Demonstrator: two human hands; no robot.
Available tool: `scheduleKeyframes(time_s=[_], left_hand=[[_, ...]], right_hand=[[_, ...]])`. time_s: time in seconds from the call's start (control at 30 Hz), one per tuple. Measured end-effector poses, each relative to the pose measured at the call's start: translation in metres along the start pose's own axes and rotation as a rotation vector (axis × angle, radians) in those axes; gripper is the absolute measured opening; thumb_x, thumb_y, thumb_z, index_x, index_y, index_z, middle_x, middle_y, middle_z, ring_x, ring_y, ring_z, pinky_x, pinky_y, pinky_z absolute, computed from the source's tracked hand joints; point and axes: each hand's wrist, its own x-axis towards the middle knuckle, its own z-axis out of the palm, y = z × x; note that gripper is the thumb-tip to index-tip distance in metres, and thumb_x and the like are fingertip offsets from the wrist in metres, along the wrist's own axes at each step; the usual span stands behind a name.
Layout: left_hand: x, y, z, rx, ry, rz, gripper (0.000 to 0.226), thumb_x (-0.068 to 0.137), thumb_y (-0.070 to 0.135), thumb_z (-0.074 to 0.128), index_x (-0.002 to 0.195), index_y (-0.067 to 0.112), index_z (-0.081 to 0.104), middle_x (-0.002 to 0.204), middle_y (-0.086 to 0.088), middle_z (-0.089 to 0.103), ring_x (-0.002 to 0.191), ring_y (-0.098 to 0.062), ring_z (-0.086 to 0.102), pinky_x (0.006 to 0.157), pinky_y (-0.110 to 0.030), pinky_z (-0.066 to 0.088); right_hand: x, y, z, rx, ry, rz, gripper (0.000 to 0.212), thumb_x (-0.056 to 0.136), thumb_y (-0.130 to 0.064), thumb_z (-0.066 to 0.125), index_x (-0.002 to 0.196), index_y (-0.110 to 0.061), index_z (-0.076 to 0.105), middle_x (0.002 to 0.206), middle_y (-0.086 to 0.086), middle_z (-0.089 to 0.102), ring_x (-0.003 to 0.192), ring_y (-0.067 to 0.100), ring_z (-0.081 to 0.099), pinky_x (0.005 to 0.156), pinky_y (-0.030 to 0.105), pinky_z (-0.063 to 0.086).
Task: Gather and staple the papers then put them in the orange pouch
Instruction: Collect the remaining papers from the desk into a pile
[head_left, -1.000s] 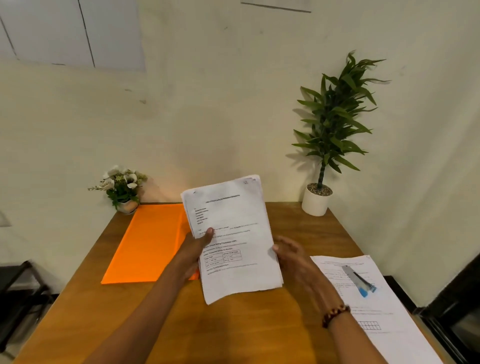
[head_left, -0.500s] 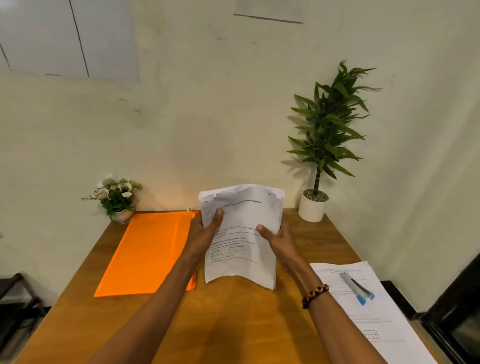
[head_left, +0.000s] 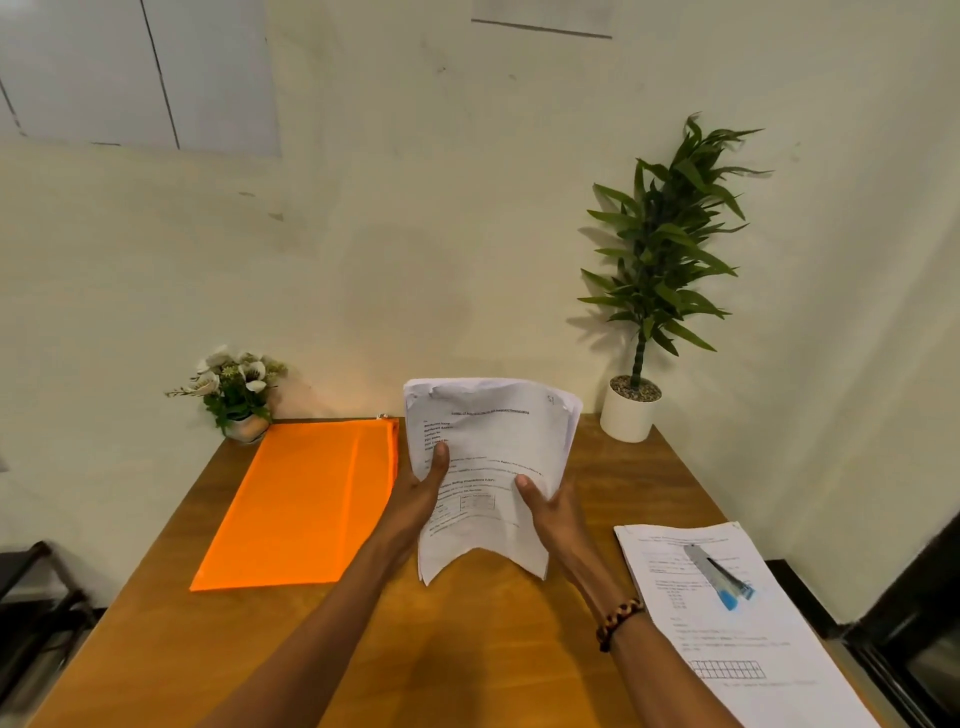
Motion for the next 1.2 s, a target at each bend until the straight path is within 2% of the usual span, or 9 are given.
scheduleKeyframes(time_s=[0.2, 0.37, 0.53, 0.7, 0.8, 0.93, 1.03, 1.1, 1.2], left_hand=[[-0.007, 0.023, -0.013, 0.046, 0.007, 0.033, 0.034, 0.092, 0.042, 0.068, 0.117, 0.018, 0.069, 0.1, 0.003, 0.079, 0.089, -0.017, 0.076, 0.067, -0.027, 0.06], [0.0, 0.032, -0.024, -0.044, 0.033, 0.004, 0.032, 0.093, 0.035, 0.068, 0.115, 0.012, 0.069, 0.103, -0.007, 0.078, 0.091, -0.025, 0.076, 0.069, -0.033, 0.06], [-0.001, 0.018, -0.031, -0.077, -0.015, -0.089, 0.036, 0.097, 0.035, 0.063, 0.123, 0.012, 0.066, 0.111, -0.01, 0.076, 0.098, -0.03, 0.074, 0.077, -0.041, 0.061], [-0.002, 0.011, -0.029, 0.004, -0.054, -0.143, 0.037, 0.096, 0.038, 0.063, 0.123, 0.013, 0.066, 0.11, -0.008, 0.076, 0.099, -0.03, 0.074, 0.078, -0.041, 0.061], [-0.006, 0.008, -0.023, 0.015, -0.116, -0.167, 0.038, 0.096, 0.04, 0.063, 0.125, 0.016, 0.065, 0.111, -0.006, 0.076, 0.098, -0.027, 0.075, 0.079, -0.041, 0.061], [-0.011, 0.006, -0.017, -0.006, -0.141, -0.179, 0.043, 0.094, 0.041, 0.065, 0.13, 0.017, 0.06, 0.113, -0.006, 0.076, 0.099, -0.025, 0.074, 0.073, -0.034, 0.062], [-0.013, 0.005, -0.015, -0.031, -0.099, -0.167, 0.04, 0.095, 0.036, 0.064, 0.13, 0.016, 0.06, 0.11, -0.005, 0.076, 0.094, -0.023, 0.076, 0.065, -0.03, 0.061], [-0.013, 0.006, -0.013, -0.033, -0.063, -0.141, 0.036, 0.096, 0.036, 0.063, 0.126, 0.016, 0.063, 0.107, -0.004, 0.077, 0.092, -0.021, 0.076, 0.066, -0.031, 0.061], [-0.008, 0.013, -0.007, -0.018, 0.018, -0.049, 0.033, 0.094, 0.041, 0.065, 0.118, 0.017, 0.068, 0.106, -0.005, 0.077, 0.092, -0.023, 0.076, 0.078, -0.042, 0.063]], right_hand=[[-0.001, 0.004, -0.012, -0.077, -0.117, 0.039, 0.016, 0.095, -0.033, 0.068, 0.107, -0.027, 0.06, 0.103, -0.005, 0.073, 0.097, 0.017, 0.073, 0.08, 0.034, 0.062], [-0.016, 0.022, -0.016, 0.042, -0.301, 0.188, 0.072, 0.077, -0.054, 0.081, 0.135, -0.021, 0.053, 0.128, 0.004, 0.07, 0.114, 0.023, 0.07, 0.096, 0.051, 0.058], [-0.019, 0.018, -0.022, 0.087, -0.429, 0.232, 0.055, 0.086, -0.027, 0.08, 0.134, -0.018, 0.056, 0.125, 0.005, 0.072, 0.114, 0.028, 0.07, 0.097, 0.052, 0.057], [0.002, -0.013, -0.024, 0.227, -0.173, 0.206, 0.04, 0.09, -0.031, 0.073, 0.125, -0.012, 0.063, 0.117, 0.009, 0.075, 0.107, 0.031, 0.072, 0.09, 0.049, 0.06], [0.013, -0.022, -0.019, 0.184, -0.053, 0.216, 0.024, 0.091, -0.023, 0.075, 0.111, -0.016, 0.064, 0.112, 0.007, 0.075, 0.098, 0.023, 0.072, 0.079, 0.036, 0.06], [0.011, -0.018, -0.013, 0.227, 0.008, 0.242, 0.029, 0.089, -0.01, 0.075, 0.117, -0.009, 0.065, 0.112, 0.011, 0.075, 0.091, 0.019, 0.073, 0.067, 0.025, 0.058], [0.007, -0.015, -0.02, 0.424, -0.047, 0.306, 0.05, 0.081, -0.009, 0.08, 0.127, -0.003, 0.06, 0.119, 0.023, 0.071, 0.107, 0.04, 0.07, 0.082, 0.047, 0.062], [0.005, -0.018, -0.025, 0.5, -0.138, 0.333, 0.057, 0.079, -0.009, 0.082, 0.131, -0.005, 0.058, 0.123, 0.023, 0.07, 0.115, 0.045, 0.066, 0.096, 0.06, 0.054], [0.004, -0.035, -0.023, 0.292, -0.222, 0.22, 0.034, 0.088, -0.01, 0.076, 0.121, -0.017, 0.066, 0.112, 0.007, 0.077, 0.105, 0.027, 0.073, 0.092, 0.045, 0.059]])
